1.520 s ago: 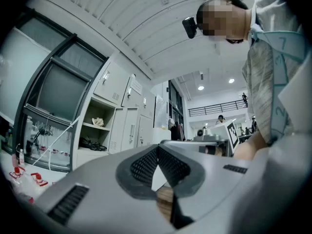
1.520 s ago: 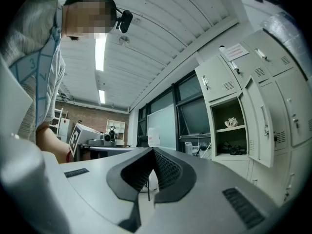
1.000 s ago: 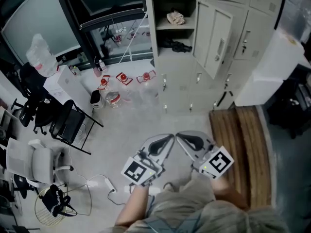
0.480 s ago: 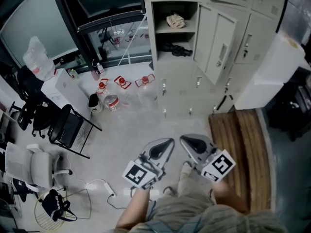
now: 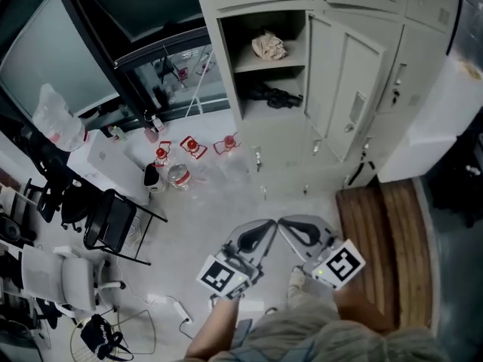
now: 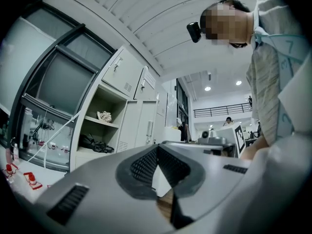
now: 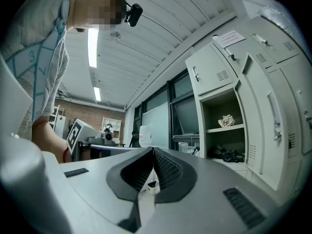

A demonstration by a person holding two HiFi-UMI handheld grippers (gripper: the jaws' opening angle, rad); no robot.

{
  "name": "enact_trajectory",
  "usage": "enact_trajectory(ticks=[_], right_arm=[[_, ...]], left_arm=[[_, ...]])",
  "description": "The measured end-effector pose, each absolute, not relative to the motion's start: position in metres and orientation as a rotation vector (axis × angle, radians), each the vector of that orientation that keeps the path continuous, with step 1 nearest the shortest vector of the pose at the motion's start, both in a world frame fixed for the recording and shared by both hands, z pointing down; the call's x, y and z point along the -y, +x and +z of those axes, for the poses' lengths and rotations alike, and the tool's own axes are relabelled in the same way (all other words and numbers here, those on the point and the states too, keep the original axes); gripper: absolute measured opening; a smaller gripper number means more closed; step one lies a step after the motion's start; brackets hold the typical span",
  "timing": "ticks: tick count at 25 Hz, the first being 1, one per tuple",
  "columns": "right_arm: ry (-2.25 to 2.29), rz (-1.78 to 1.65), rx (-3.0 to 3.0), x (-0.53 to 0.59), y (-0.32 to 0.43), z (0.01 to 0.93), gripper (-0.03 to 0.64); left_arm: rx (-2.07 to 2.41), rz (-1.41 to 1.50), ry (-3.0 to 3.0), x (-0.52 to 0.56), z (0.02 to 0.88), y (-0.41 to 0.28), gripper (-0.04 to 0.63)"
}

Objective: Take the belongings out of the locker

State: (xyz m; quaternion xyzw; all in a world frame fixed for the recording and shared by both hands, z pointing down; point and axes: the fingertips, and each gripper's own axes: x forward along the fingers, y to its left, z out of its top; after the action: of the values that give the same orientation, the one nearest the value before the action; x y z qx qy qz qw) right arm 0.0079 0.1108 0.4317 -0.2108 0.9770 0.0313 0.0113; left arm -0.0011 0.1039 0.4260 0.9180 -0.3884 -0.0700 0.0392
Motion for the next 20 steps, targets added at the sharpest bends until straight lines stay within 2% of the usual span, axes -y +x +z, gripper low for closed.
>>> enact_trajectory(ticks=[14,20], right_arm=[[-0.678,0.102,-3.062,0.0,0.044,0.432,0.003],[-0.778,0.103,-3.037,0.043,0.047,0.421,0.003]], left_arm=[[1.193,-0.167,2.837,0.005,0.423,0.034,0.003],[1.248,-0.142,2.843,0.047,0.413,0.027,0.005]])
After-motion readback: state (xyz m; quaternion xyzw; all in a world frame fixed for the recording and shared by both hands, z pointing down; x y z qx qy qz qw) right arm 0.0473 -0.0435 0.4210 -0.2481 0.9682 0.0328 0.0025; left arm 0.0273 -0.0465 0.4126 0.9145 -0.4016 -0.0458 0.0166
